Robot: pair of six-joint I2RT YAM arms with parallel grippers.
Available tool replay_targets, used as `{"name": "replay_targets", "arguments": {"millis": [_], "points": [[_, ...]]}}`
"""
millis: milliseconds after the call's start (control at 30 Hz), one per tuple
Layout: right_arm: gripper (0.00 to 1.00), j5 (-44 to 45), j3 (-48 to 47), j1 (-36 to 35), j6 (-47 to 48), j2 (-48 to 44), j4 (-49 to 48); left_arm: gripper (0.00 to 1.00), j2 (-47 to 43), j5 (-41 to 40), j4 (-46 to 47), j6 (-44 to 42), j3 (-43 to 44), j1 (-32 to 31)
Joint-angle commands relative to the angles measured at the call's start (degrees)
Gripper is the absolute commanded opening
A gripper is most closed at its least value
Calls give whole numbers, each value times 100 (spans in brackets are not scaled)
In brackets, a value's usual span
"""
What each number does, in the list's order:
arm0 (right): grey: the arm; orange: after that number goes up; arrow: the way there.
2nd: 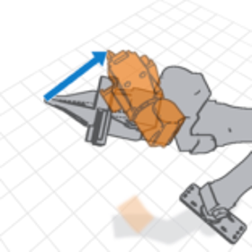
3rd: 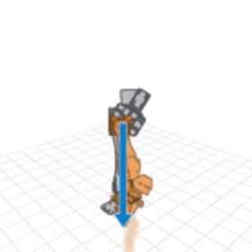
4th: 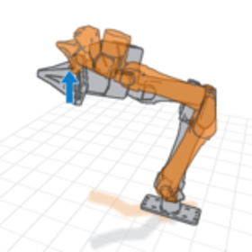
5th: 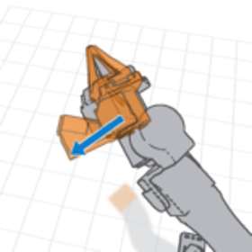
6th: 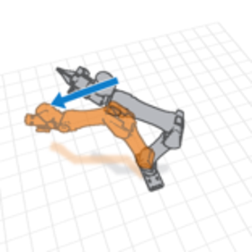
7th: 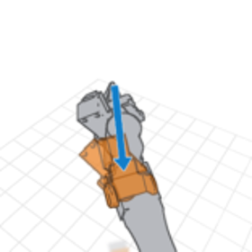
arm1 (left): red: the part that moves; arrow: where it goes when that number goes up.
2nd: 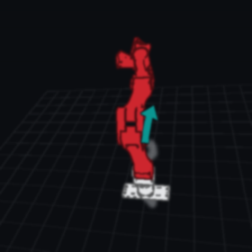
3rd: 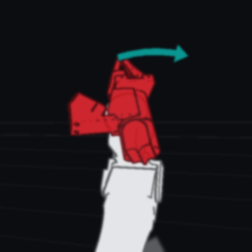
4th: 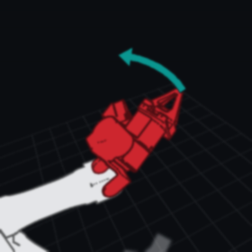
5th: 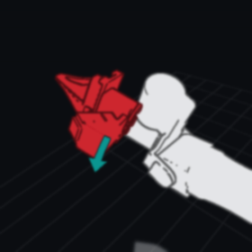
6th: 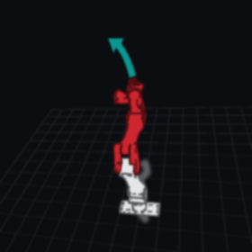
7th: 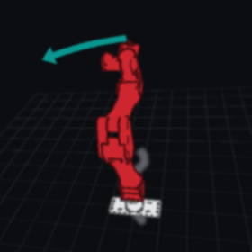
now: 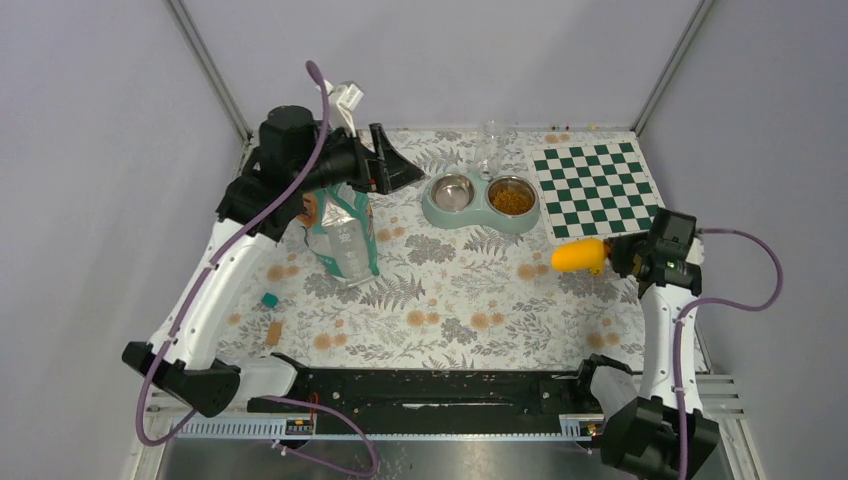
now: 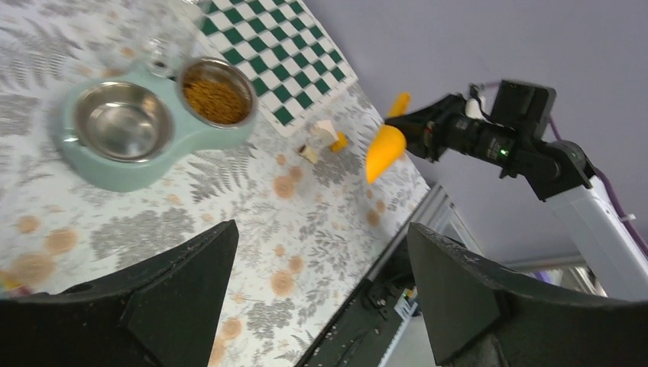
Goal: Serve the pet food
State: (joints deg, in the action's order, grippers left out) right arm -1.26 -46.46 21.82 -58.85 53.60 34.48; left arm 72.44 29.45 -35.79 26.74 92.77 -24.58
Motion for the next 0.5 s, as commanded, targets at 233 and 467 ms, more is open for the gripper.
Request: {"name": "replay_targets", "arguments": {"millis": [233,467], "points": [[3,-928,-669,-1606,-1300,-248,-783,81,863,694,2351,1357,-1141,-1215],[6,-1163,-799,-2238,-1801,-178,-1436,81,1327,941,2751,1588,-951,-1336]]}}
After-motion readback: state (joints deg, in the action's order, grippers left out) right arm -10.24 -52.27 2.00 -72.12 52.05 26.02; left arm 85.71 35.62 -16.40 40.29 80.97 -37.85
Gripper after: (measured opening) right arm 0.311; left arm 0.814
